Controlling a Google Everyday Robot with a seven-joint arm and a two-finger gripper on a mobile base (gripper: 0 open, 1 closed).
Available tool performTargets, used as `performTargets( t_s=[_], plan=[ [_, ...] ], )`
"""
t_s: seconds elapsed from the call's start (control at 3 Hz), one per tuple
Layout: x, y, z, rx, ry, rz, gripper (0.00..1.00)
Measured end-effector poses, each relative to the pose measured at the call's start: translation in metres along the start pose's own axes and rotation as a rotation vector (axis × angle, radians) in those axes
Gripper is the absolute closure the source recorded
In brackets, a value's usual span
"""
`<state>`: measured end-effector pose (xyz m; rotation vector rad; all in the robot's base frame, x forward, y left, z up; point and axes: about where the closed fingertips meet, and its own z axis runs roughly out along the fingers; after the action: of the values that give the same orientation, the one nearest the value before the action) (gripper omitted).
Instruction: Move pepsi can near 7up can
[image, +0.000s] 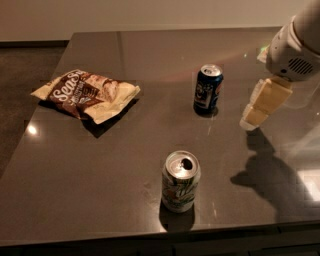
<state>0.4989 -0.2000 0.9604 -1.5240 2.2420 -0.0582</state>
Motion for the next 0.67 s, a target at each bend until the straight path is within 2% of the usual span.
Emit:
performTargets(
  t_s=[0.33, 0.67],
  plan=[
    [-0.010, -0.022, 0.019, 0.011, -0.021, 0.066, 0.00],
    [-0.019, -0.045, 0.032, 0.048, -0.031, 0.135, 0.00]
  ],
)
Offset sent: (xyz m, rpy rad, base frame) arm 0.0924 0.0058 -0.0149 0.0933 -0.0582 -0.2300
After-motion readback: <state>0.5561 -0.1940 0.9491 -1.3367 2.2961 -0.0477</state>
